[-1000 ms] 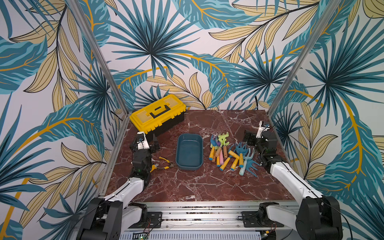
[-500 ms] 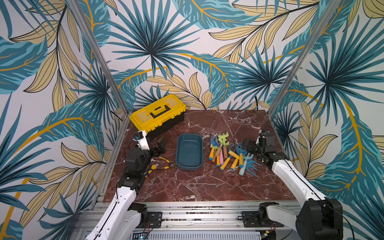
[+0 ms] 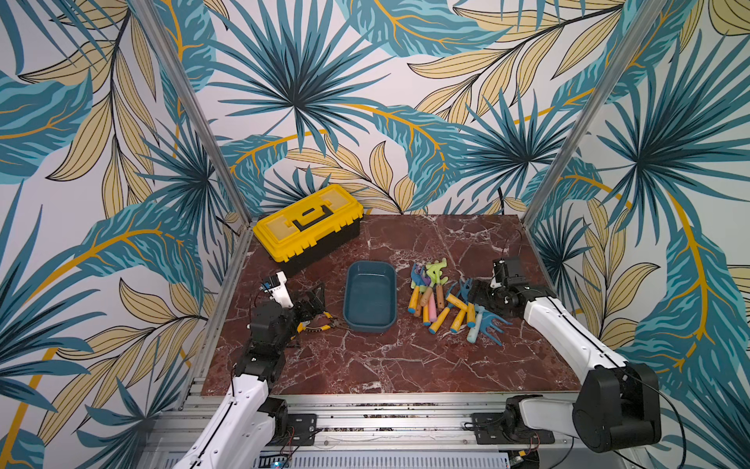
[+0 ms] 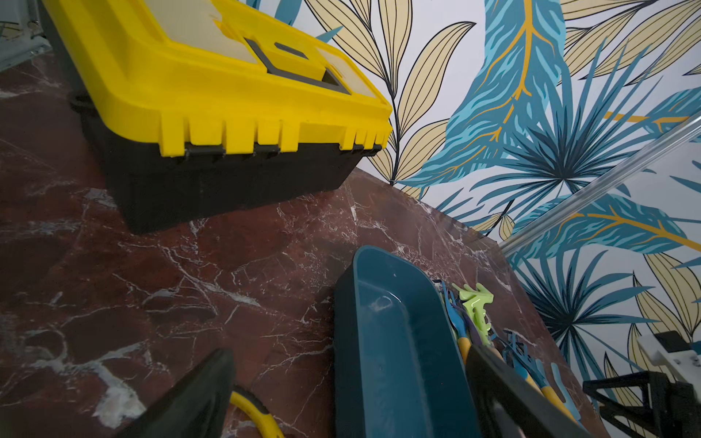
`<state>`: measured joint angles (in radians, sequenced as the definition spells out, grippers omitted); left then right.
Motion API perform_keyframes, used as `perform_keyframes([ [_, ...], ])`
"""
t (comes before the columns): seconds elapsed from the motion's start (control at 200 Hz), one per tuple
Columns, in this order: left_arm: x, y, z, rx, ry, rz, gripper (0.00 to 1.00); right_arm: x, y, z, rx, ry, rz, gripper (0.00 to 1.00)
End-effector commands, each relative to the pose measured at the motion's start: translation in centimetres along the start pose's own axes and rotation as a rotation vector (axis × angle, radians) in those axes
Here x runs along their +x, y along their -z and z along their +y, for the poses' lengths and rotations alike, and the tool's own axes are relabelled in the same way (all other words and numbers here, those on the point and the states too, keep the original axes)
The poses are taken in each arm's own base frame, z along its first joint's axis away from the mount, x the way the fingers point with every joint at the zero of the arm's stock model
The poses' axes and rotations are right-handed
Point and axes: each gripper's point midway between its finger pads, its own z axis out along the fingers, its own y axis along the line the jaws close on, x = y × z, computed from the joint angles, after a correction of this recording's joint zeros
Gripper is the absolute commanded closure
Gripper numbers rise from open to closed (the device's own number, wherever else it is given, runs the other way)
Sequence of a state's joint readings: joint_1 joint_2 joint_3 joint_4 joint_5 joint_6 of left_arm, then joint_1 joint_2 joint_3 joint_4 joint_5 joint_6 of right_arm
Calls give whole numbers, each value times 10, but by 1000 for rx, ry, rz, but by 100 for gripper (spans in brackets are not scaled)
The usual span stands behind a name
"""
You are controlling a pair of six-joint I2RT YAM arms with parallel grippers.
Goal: Put the rake into the storage box
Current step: Pick up the rake at the center of the board.
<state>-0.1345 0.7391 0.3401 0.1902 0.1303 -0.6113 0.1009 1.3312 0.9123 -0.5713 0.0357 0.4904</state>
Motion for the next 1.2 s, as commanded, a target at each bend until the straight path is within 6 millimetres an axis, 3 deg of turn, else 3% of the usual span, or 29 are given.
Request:
perform_keyframes([
  [0.0, -2, 0, -3, 32, 17, -28, 0, 15, -7, -4, 73, 10, 61, 22],
  [0.125, -3, 1, -4, 37, 18, -31, 0, 20, -13, 0, 108, 26, 63, 26],
  [0.471, -2, 2, -5, 49, 25, -32, 0, 25, -36, 7, 137, 39, 93, 49],
  [0.726, -2, 1, -4, 48, 26, -35, 0, 24, -42, 9, 143, 41, 98, 60],
  [0.916, -2, 2, -4, 49, 24, -38, 0, 17, -31, 8, 142, 40, 55, 72],
  [1.026, -1, 1, -4, 50, 26, -41, 0, 8, -16, 10, 126, 39, 11, 73],
  [1.196, -2, 2, -4, 51, 27, -48, 0, -2, 10, 33, 17, 54, -47, 74],
])
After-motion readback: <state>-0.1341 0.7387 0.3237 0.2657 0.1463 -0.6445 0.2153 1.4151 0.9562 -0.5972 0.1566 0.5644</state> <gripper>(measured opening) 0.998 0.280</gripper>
